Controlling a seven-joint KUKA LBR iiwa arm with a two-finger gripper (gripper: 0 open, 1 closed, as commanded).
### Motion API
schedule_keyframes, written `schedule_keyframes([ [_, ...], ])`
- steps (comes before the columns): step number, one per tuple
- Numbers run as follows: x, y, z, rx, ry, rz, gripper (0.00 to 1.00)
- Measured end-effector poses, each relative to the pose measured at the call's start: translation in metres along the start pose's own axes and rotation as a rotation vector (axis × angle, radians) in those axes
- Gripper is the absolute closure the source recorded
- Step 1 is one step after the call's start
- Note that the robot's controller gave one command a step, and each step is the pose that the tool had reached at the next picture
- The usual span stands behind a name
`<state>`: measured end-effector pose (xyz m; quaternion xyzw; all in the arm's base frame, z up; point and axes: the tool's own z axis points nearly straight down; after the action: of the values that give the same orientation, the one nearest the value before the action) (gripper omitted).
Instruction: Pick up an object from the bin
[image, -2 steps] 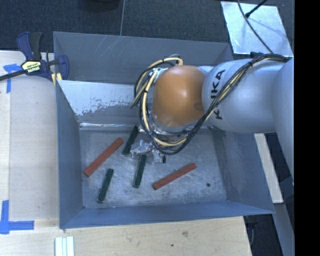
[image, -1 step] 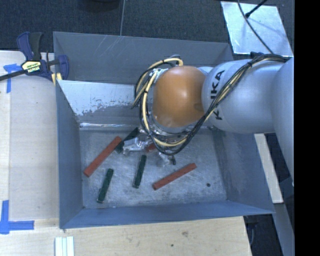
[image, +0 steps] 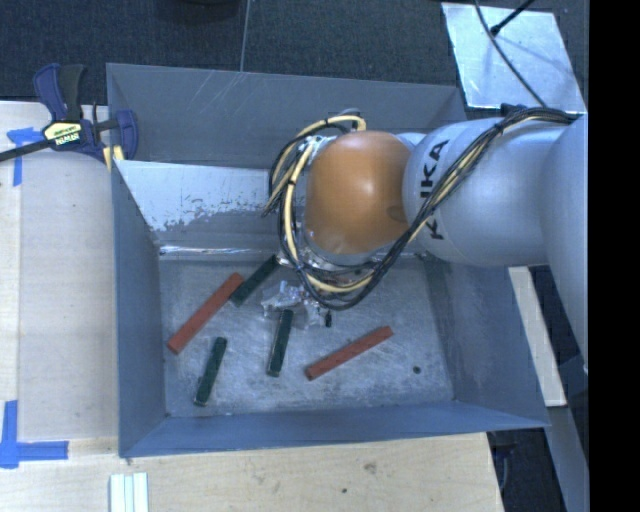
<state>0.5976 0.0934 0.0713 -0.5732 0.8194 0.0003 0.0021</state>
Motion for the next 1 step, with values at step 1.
schedule_keyframes([
  [1, 0.0009, 0.0003, 0.0008, -0.002, 0.002, 0.001, 0.0],
])
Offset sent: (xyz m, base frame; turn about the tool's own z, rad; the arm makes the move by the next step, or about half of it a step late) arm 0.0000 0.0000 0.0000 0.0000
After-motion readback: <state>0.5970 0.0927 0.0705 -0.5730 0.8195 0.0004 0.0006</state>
